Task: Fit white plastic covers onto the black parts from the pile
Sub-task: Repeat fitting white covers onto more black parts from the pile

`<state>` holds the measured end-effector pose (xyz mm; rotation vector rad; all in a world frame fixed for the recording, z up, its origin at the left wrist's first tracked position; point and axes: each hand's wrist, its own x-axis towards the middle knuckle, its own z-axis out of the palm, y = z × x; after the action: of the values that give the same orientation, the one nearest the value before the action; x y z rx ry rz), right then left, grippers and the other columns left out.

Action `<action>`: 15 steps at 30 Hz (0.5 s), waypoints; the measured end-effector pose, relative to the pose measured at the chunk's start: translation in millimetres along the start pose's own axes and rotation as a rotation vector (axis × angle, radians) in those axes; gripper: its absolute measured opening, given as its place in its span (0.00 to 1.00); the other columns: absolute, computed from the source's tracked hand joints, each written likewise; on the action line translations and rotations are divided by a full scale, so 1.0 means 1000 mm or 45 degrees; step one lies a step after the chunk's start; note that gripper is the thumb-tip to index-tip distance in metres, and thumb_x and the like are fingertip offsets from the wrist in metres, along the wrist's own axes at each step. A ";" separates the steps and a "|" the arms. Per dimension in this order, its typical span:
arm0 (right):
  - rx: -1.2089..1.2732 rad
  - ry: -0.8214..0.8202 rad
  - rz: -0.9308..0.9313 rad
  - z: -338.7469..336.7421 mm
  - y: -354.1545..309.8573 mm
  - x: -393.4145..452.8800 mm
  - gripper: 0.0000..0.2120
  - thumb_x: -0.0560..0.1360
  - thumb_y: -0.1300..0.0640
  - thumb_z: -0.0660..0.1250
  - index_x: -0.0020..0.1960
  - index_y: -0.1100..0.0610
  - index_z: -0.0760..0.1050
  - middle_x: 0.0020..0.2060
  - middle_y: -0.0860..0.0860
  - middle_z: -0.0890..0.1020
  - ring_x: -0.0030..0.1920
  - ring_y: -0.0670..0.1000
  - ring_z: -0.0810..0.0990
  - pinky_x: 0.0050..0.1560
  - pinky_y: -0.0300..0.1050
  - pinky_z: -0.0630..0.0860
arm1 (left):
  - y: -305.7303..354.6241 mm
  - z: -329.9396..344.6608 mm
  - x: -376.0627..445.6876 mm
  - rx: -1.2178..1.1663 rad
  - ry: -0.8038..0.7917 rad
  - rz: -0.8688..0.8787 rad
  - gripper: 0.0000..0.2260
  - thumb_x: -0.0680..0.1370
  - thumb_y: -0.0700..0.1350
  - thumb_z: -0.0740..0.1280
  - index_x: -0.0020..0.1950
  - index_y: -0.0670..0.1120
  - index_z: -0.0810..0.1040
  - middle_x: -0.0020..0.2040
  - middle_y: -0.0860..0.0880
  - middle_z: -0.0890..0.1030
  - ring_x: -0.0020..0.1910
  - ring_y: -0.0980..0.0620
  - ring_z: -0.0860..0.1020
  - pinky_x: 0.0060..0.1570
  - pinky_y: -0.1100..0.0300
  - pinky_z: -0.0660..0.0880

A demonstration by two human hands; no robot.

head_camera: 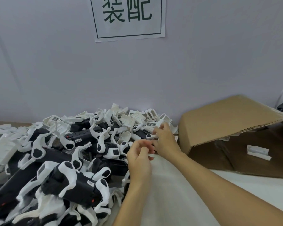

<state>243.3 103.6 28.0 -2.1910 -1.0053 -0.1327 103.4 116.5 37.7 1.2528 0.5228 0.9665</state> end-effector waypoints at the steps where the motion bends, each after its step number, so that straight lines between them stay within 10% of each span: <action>1: 0.168 0.035 0.064 -0.001 -0.001 0.001 0.07 0.76 0.61 0.71 0.53 0.60 0.77 0.55 0.51 0.67 0.49 0.51 0.73 0.44 0.34 0.70 | 0.000 0.000 0.000 -0.002 0.001 -0.005 0.15 0.76 0.28 0.56 0.42 0.42 0.79 0.33 0.52 0.80 0.36 0.53 0.76 0.38 0.58 0.73; 5: 0.547 0.229 0.240 -0.013 -0.008 0.002 0.08 0.72 0.60 0.77 0.50 0.56 0.83 0.56 0.50 0.72 0.51 0.46 0.75 0.46 0.28 0.69 | 0.001 -0.001 0.000 0.009 -0.023 -0.008 0.14 0.75 0.28 0.56 0.44 0.42 0.79 0.34 0.52 0.79 0.36 0.55 0.76 0.38 0.59 0.73; 10: 0.690 0.404 0.270 -0.037 -0.016 -0.005 0.01 0.72 0.53 0.76 0.42 0.48 0.86 0.34 0.36 0.81 0.41 0.38 0.80 0.36 0.30 0.69 | 0.002 0.000 0.000 -0.015 -0.081 -0.069 0.13 0.77 0.29 0.56 0.45 0.41 0.79 0.34 0.51 0.81 0.35 0.53 0.78 0.36 0.61 0.75; 15: 1.429 0.537 0.451 -0.052 -0.022 -0.027 0.12 0.76 0.59 0.73 0.34 0.50 0.86 0.34 0.47 0.86 0.38 0.44 0.83 0.41 0.36 0.80 | 0.000 0.002 0.001 0.033 -0.266 -0.207 0.11 0.81 0.32 0.58 0.49 0.40 0.80 0.39 0.44 0.83 0.36 0.51 0.80 0.35 0.60 0.76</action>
<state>219.6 63.2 68.9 -1.1830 -0.2804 0.1160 105.8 116.2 38.3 1.2959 0.4662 0.6862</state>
